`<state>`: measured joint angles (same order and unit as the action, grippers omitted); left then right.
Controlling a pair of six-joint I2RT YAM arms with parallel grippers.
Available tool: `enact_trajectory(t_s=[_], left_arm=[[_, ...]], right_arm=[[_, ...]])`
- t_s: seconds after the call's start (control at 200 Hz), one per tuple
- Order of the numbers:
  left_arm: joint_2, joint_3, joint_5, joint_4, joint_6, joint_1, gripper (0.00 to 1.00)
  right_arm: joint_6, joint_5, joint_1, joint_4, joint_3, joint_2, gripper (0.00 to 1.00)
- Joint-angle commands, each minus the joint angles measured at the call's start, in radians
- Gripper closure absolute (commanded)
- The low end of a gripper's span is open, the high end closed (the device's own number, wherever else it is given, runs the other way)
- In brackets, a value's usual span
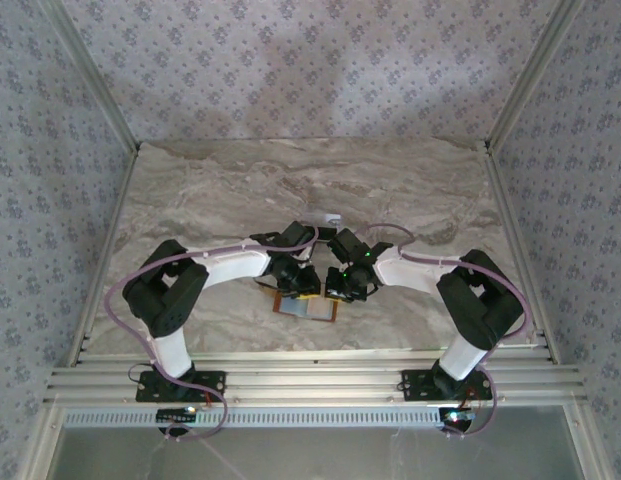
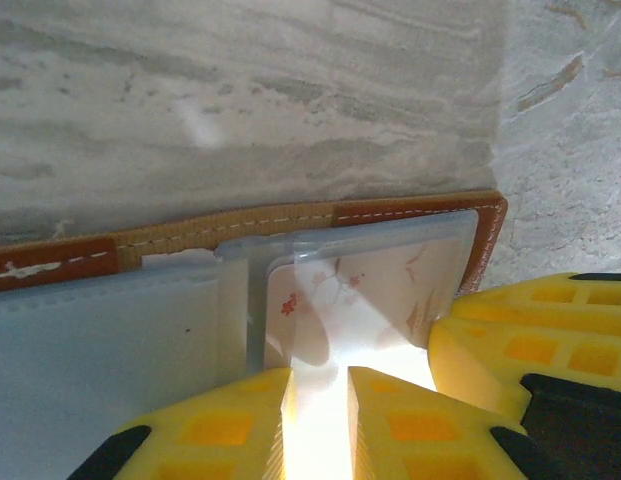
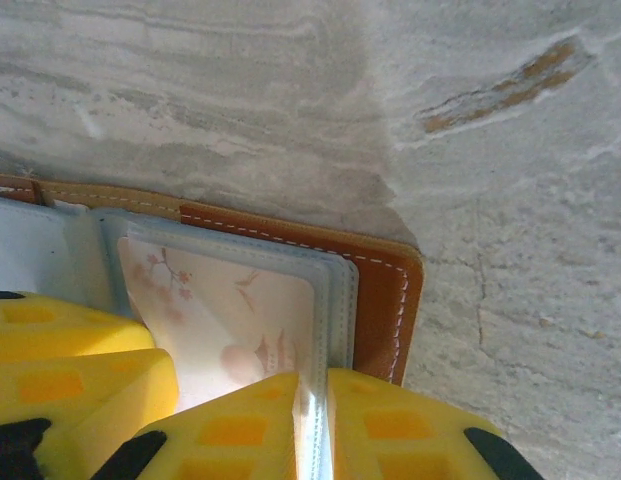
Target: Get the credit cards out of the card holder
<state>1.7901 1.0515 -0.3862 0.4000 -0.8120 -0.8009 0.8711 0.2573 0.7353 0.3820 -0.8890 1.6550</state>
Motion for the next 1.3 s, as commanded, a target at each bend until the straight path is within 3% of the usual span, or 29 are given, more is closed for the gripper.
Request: enact_trajectory(t_s=[0.0,0.405,0.63,1.009,1.294], left_arm=[[0.027,0.017,-0.039,-0.015,0.007,-0.016,0.77],[0.031,-0.006,-0.102,-0.101,-0.030,-0.018,0.77],[0.038,-0.004,-0.060,-0.058,-0.012,-0.018,0.76],[0.007,0.015,0.092,0.100,0.062,-0.017,0.73],[-0.021,0.025,0.134,0.137,0.075,-0.017,0.72]], right_arm=[[-0.009,-0.049,-0.003,0.077,0.006,0.020,0.85],[-0.009,-0.048,0.000,0.073,0.006,0.026,0.85],[-0.012,-0.049,0.001,0.075,0.009,0.023,0.85],[-0.012,-0.061,-0.001,0.092,0.004,0.022,0.61],[-0.019,-0.062,-0.003,0.097,-0.004,0.030,0.60]])
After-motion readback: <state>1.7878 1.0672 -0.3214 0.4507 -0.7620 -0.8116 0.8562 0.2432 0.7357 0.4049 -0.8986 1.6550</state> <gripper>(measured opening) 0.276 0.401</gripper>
